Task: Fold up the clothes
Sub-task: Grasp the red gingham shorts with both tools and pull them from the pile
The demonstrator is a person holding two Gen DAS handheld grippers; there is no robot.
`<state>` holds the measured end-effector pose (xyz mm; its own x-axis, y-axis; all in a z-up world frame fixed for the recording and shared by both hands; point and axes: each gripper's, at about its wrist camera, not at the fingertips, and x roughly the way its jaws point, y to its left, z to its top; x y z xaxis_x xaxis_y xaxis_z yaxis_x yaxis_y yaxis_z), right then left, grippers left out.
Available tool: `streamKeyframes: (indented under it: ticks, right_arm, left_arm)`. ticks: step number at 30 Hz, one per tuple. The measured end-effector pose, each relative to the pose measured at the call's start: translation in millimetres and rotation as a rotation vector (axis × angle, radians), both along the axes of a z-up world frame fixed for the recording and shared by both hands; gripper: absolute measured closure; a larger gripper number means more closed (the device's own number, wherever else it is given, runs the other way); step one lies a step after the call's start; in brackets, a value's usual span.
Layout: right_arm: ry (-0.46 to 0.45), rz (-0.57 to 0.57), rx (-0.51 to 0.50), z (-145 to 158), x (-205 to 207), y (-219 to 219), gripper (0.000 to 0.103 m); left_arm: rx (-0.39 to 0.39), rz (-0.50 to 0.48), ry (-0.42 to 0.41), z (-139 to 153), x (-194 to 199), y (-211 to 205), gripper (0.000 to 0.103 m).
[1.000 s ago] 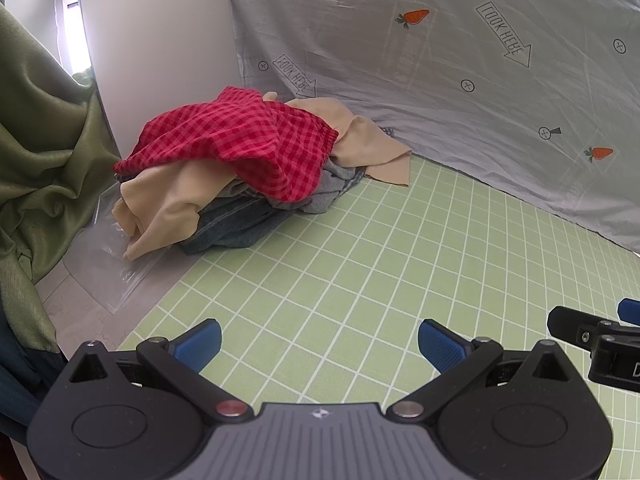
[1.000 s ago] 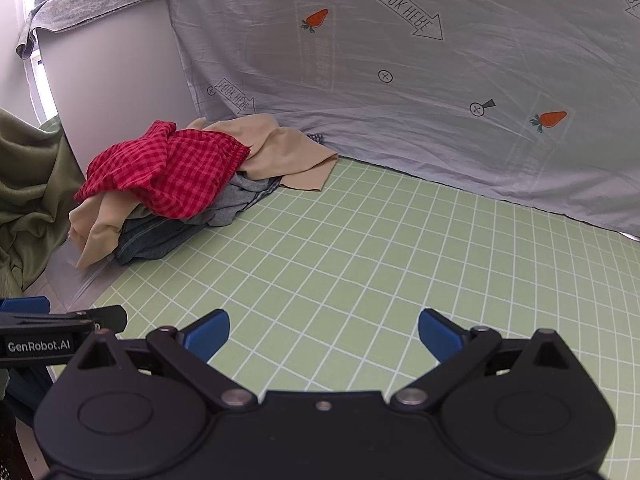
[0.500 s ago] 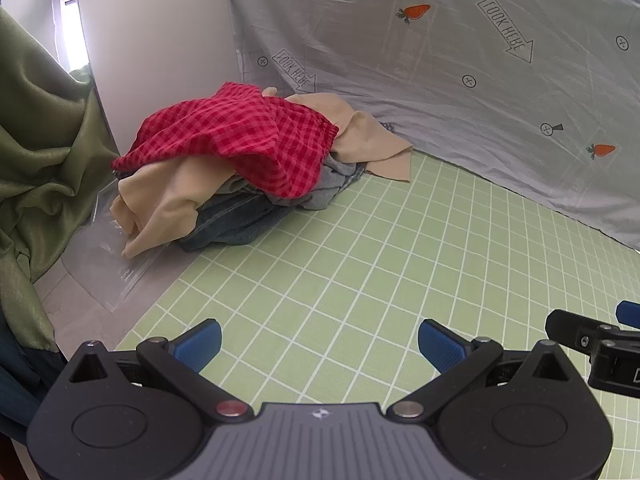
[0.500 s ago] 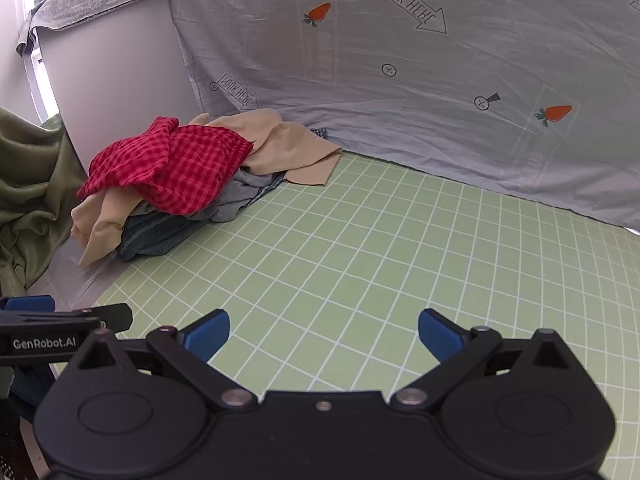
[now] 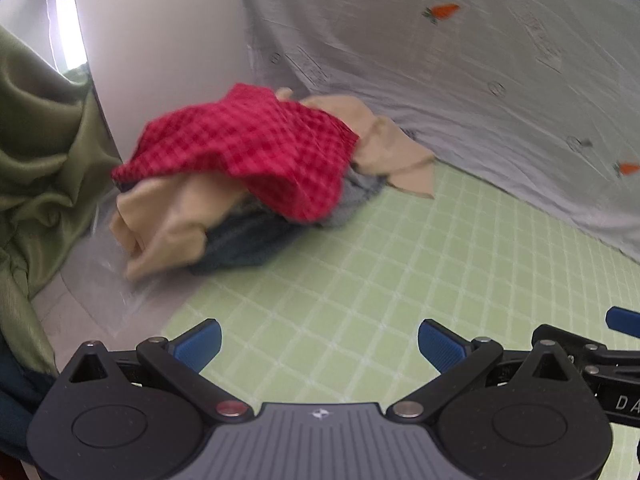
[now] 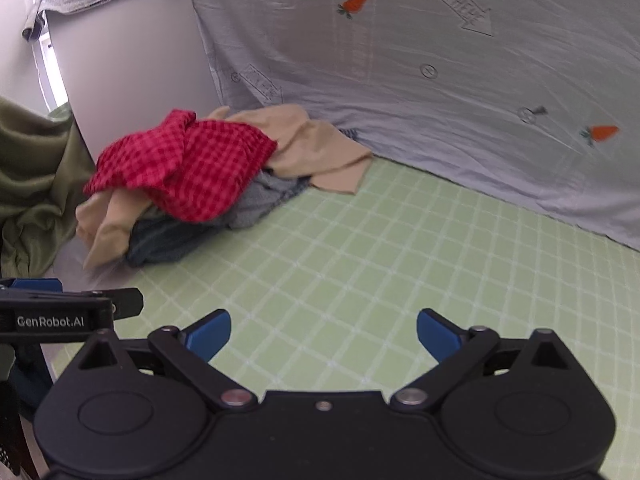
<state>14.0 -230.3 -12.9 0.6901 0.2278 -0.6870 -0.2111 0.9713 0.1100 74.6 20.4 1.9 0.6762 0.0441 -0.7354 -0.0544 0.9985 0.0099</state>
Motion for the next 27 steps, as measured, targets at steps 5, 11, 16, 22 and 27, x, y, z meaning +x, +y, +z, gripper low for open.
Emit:
streamKeyframes:
  ticks: [5, 11, 16, 22, 27]
  right_arm:
    - [-0.030, 0.028, 0.024, 2, 56, 27, 0.010]
    - [-0.018, 0.083, 0.065, -9, 138, 68, 0.029]
    - [0.012, 0.158, 0.096, -29, 202, 104, 0.042]
    - [0.141, 0.180, 0.223, -64, 253, 129, 0.048]
    - [0.215, 0.196, 0.359, -82, 263, 133, 0.098]
  left_arm:
    - [0.002, 0.096, -0.050, 13, 51, 29, 0.000]
    - [-0.040, 0.185, -0.075, 14, 115, 66, 0.000]
    - [-0.108, 0.197, -0.105, 9, 156, 89, 0.006]
    - [-0.164, 0.182, -0.057, -5, 192, 96, 0.048]
    - [-0.169, 0.181, -0.074, -7, 193, 94, 0.093]
